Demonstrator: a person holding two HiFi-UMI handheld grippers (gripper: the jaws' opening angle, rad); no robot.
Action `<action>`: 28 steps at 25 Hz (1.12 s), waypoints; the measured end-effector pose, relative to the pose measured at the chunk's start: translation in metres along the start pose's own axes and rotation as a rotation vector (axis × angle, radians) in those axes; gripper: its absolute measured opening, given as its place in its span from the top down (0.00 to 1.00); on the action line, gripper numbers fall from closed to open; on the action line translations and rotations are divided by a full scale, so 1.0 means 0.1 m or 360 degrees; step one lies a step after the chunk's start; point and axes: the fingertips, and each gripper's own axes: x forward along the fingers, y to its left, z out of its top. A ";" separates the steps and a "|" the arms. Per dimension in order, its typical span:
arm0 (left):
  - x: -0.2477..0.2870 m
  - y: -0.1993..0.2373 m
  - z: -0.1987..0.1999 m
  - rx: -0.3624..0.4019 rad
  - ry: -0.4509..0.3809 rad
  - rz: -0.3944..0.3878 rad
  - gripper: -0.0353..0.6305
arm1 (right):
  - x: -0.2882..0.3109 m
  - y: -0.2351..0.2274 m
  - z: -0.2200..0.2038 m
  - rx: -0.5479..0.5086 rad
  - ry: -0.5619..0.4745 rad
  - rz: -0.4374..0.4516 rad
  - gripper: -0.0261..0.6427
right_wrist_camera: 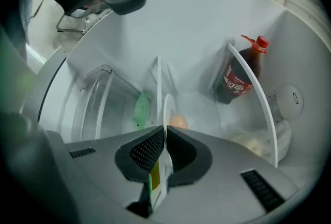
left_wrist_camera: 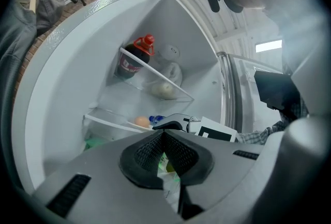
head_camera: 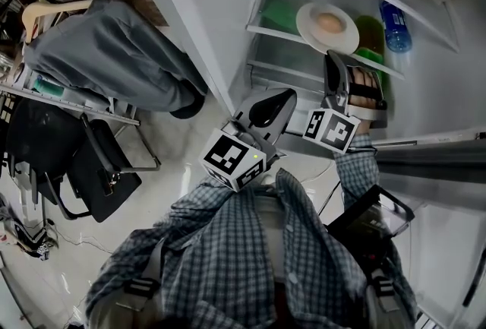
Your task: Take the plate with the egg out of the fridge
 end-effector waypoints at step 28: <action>0.47 -0.32 0.06 -0.0706 -0.0077 -0.0439 0.93 | -0.45 -0.03 -0.03 0.0020 -0.0019 -0.0040 0.93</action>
